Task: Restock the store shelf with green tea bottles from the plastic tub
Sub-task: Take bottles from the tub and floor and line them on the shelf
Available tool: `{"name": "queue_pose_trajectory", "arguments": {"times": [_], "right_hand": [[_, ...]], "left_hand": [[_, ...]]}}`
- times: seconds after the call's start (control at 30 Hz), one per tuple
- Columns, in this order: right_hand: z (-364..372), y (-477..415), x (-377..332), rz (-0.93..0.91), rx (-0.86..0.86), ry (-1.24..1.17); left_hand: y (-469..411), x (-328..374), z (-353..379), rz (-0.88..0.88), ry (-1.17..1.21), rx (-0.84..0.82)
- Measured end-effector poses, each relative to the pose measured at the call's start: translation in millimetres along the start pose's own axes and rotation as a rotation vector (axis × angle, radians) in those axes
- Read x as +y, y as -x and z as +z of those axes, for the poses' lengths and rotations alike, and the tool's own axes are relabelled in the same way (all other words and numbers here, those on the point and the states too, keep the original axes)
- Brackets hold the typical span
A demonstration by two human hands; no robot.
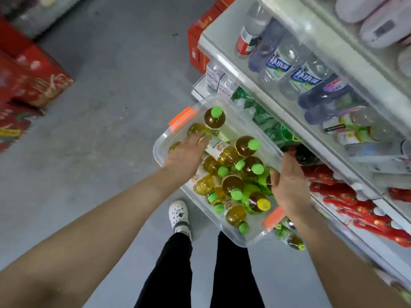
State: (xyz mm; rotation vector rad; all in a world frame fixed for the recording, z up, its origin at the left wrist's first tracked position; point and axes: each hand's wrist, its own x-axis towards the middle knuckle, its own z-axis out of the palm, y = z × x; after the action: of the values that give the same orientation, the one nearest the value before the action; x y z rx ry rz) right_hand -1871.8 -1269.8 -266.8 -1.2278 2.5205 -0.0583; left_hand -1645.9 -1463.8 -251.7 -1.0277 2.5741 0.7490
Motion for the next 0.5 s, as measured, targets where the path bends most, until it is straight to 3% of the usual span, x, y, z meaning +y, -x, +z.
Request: {"name": "queue_pose_trajectory", "arguments": {"times": [0.23,0.33,0.5], "right_hand": [[21.4,24.8,-2.8,0.056,0.051,0.018],[23.9,28.5,-2.0,0.062,0.069,0.004],[19.3,29.9,-5.4,0.042,0.127,-0.057]], "left_hand": [[-59.5,0.5,25.6,0.305,-0.251,-0.108],[-76.6,10.5,30.7,0.33,-0.316,-0.123],[-75.0,5.3,27.8,0.315,-0.207,-0.06]]}}
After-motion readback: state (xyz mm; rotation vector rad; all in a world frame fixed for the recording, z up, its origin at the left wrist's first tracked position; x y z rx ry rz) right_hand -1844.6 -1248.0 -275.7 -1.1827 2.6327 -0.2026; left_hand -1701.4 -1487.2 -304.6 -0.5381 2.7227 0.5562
